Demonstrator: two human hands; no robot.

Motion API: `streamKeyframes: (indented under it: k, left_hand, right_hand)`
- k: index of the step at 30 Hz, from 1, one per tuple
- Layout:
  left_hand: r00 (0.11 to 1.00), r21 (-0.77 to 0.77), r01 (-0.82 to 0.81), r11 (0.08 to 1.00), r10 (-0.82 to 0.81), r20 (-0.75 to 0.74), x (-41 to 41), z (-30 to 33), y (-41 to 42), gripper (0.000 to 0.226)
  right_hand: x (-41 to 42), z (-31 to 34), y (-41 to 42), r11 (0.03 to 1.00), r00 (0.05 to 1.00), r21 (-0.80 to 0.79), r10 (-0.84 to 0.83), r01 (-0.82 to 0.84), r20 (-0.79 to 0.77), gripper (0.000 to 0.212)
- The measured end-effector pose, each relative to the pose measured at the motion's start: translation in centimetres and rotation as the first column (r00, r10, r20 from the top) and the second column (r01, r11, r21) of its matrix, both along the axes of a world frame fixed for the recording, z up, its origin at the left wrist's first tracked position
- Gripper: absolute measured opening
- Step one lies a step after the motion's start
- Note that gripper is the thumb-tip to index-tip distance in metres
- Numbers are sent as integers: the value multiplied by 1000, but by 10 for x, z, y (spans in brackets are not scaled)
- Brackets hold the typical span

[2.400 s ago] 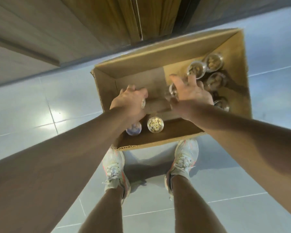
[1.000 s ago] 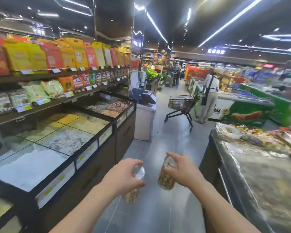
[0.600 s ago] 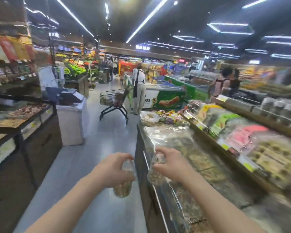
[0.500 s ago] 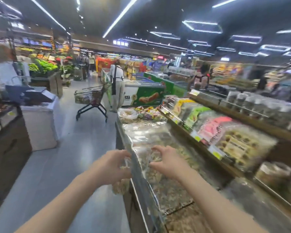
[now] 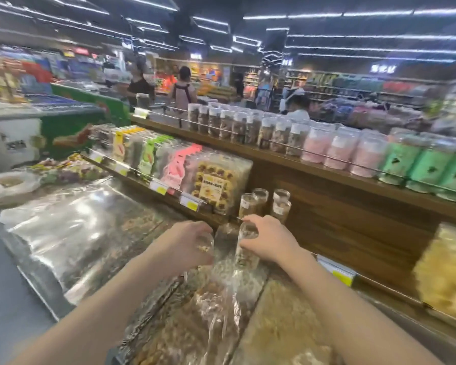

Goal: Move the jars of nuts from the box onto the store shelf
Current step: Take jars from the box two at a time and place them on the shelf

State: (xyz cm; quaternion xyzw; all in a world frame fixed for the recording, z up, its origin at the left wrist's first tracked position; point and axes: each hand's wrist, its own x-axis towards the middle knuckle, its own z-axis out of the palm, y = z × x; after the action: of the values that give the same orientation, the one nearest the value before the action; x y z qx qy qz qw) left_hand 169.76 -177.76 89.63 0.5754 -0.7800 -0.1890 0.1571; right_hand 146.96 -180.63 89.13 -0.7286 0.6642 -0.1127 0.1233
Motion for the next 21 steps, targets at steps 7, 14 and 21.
streamKeyframes:
  k: [7, 14, 21]
  left_hand:
    - [987, 30, 155, 988, -153, -54, -79, -11, -66, 70]
    - [975, -1, 218, 976, -218, -33, -121, -17, -138, 70]
    - [970, 54, 244, 968, -244, -18, -133, -23, -186, 74]
  right_hand:
    - [-94, -7, -42, 981, 981, 3, -195, 195, 12, 63]
    - [-150, -21, -122, 952, 952, 15, -305, 305, 10, 65]
    - [-192, -40, -186, 904, 905, 70, -425, 422, 30, 67]
